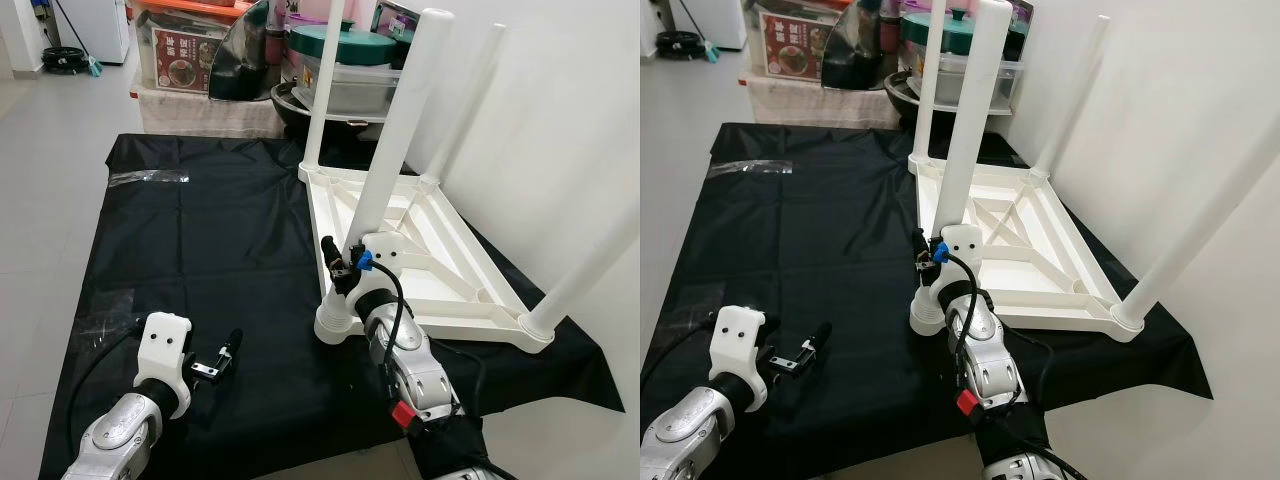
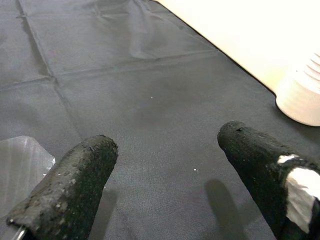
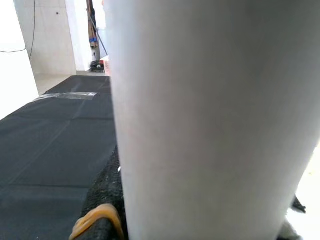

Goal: Building children table

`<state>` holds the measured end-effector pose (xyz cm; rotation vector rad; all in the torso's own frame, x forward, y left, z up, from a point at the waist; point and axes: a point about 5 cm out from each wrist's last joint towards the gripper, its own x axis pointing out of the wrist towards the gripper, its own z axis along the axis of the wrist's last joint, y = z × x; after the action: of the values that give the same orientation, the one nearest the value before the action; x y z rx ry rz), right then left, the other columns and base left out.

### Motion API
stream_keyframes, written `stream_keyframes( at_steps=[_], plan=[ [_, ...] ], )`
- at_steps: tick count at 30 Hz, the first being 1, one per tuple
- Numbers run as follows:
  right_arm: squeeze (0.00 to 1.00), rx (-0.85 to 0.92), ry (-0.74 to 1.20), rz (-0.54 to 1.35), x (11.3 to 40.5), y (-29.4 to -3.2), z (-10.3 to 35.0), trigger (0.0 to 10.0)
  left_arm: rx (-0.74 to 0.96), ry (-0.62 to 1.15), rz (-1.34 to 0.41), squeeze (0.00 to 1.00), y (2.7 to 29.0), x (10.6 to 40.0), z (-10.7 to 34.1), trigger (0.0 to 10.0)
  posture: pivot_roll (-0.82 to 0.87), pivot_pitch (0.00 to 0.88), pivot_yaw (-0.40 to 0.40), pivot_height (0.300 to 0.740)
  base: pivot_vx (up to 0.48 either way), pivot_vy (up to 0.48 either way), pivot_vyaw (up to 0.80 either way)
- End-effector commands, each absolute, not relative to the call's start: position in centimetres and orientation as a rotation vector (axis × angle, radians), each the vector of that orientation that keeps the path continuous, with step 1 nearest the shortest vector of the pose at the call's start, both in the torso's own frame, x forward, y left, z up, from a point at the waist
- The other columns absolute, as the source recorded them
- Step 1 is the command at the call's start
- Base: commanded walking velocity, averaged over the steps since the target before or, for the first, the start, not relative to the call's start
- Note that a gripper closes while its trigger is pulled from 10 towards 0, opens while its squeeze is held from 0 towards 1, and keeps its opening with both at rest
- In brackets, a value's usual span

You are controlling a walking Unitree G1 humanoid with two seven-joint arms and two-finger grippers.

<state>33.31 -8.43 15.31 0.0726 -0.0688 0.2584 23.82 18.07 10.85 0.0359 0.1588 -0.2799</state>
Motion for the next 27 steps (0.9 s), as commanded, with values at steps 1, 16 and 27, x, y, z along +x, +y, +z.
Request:
stream_keyframes(
  at_steps=[1, 16, 27],
  plan=[
    [0.0, 0.054, 0.05, 0.215, 33.3, -9.8, 12.9, 0.0, 0.035, 0.163, -0.291, 0.0, 17.6, 23.9, 10.8, 10.0, 0.09, 0.0, -0.149, 0.74, 0.0, 0.0, 0.0],
    [0.0, 0.066, 0.037, 0.212, 33.7, -10.1, 13.7, 0.0, 0.037, 0.164, -0.294, 0.0, 17.6, 24.0, 10.6, 10.0, 0.09, 0.0, -0.147, 0.74, 0.0, 0.0, 0.0],
    [0.0, 0.116, -0.018, 0.184, 33.7, -10.2, 14.7, 0.0, 0.04, 0.167, -0.297, 0.0, 17.6, 24.0, 10.6, 10.0, 0.09, 0.0, -0.144, 0.74, 0.0, 0.0, 0.0]
  ],
)
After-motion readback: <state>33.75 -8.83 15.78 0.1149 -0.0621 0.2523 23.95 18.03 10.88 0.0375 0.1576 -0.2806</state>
